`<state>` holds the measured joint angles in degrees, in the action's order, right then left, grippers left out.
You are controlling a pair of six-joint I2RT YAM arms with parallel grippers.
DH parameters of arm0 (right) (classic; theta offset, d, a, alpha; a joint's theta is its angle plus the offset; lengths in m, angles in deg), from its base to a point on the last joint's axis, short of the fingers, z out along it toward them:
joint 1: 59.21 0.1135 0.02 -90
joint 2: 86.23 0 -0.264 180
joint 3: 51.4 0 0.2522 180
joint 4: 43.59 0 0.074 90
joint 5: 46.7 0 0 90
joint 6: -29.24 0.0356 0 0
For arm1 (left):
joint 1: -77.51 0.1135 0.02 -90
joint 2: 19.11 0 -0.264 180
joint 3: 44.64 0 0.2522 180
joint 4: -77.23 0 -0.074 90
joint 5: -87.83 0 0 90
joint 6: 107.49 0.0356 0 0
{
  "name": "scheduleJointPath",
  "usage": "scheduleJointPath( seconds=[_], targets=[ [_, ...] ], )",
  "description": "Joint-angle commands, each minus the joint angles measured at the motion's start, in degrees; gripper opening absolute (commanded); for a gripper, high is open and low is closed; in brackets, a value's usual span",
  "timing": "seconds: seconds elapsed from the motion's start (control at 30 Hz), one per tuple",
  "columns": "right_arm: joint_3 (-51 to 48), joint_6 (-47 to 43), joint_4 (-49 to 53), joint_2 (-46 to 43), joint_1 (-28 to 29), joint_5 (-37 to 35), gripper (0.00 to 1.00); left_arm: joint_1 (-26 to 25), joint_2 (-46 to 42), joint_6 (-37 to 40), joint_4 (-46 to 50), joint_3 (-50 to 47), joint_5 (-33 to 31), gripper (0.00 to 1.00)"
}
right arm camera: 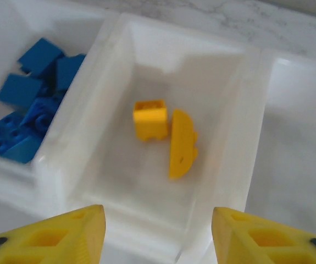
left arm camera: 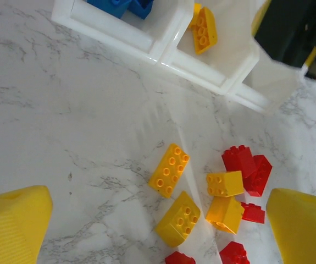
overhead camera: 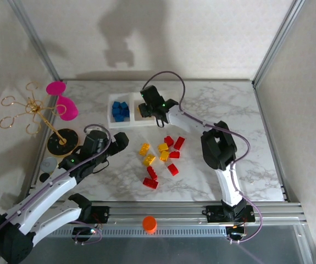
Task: Sort the legos into containers by color
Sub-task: Place the lego in the container, then pick up the lego from the center of the table.
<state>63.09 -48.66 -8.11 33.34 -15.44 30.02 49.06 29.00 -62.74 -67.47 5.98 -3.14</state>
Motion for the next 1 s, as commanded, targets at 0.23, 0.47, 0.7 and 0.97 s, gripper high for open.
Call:
scheduleJointPath(
  seconds=[0.23, 0.47, 0.7, 0.97],
  targets=[
    [-17.36, 16.64, 3.05, -11.64, 8.09, -0.66, 0.72, -0.38, -7.55, -0.88, 11.58, -1.26, -1.33, 1.0],
    [-22.04, 29.94, 2.1, -10.5, 13.27, -2.3, 0.76, -0.38, -11.13, -2.46, 13.51, -3.41, -0.45, 1.0],
    [-22.35, 37.57, 0.3, -5.71, 15.15, -4.64, 0.75, -0.38, -14.53, -5.36, 14.05, -4.62, -1.23, 0.99],
    [-20.45, 39.4, 0.0, -0.82, 16.27, -8.77, 0.77, -0.38, -14.53, -6.28, 13.79, -5.55, -1.35, 1.0]
  ],
)
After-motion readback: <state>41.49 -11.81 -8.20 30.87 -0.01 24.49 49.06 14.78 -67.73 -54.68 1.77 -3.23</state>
